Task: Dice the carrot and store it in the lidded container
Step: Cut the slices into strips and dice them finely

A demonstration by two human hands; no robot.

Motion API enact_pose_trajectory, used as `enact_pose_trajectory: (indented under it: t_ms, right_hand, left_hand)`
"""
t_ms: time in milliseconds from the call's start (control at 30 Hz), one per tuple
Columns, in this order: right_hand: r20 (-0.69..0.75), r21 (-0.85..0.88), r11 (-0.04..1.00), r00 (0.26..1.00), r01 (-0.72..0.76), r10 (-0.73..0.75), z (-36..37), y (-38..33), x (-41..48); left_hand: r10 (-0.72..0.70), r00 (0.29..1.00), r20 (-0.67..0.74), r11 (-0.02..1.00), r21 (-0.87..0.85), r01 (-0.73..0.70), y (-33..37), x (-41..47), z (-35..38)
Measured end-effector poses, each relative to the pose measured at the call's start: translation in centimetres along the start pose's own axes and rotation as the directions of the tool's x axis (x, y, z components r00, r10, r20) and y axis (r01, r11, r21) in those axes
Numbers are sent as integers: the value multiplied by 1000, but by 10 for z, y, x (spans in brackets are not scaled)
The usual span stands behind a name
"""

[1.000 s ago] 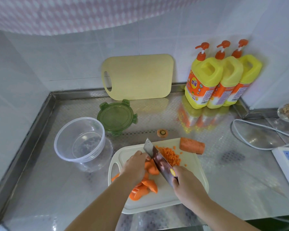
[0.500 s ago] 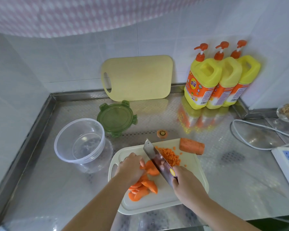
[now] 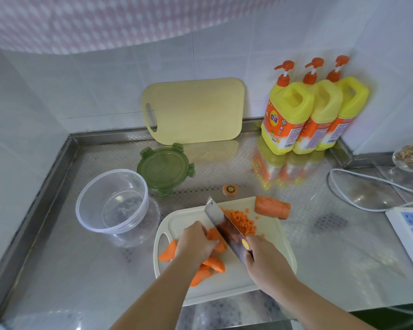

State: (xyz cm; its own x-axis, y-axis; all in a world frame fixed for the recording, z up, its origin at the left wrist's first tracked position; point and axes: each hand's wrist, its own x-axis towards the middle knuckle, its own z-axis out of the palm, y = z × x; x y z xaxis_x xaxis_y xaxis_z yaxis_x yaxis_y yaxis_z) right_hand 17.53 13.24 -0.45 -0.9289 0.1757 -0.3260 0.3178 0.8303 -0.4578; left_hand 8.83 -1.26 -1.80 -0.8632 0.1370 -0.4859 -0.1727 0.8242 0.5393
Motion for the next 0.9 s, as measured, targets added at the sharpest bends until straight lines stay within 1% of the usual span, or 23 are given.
enact_pose_trajectory:
  t_ms: [67,133,233,267,367,433,567,700,800,900]
  right_hand:
    - [0,-10,1000,1000,11,-11,0,1,-2]
    - [-3,-39,999,1000,24,-24,1,1,-4]
    - [13,-84,994,998,65,-64,3,2,-7]
    - [23,-85,993,996,84,-82,4,2,-8]
    - [25,-62,990,992,126,-124,7,3,-11]
    - [17,-38,990,991,136,-136,10,4,-12]
    - [-14,-17,990,990,138,-138,12,2,-9]
    - [-47,-4,991,989,137,-137,10,-2,5]
    - [-44,-20,990,989,140,-141,6,-3,13]
    - [-32,-40,988,988,147,-148,4,0,13]
  left_hand:
    - [14,1000,-17,996,85,-12,-1,1,-1]
    - [19,999,43,991,135,-24,1,2,-2]
    - [67,989,130,941,323,-106,6,3,1]
    - [87,986,140,925,356,-132,8,1,3]
    - [69,995,77,945,313,-90,8,4,13]
    - [102,994,45,946,305,-111,7,5,15]
    - [116,993,-22,970,217,-109,6,8,15]
    - [154,988,-6,972,183,-150,7,20,8]
    - [178,984,14,966,187,-177,6,28,-1]
    - [168,986,1,972,164,-166,0,35,-9]
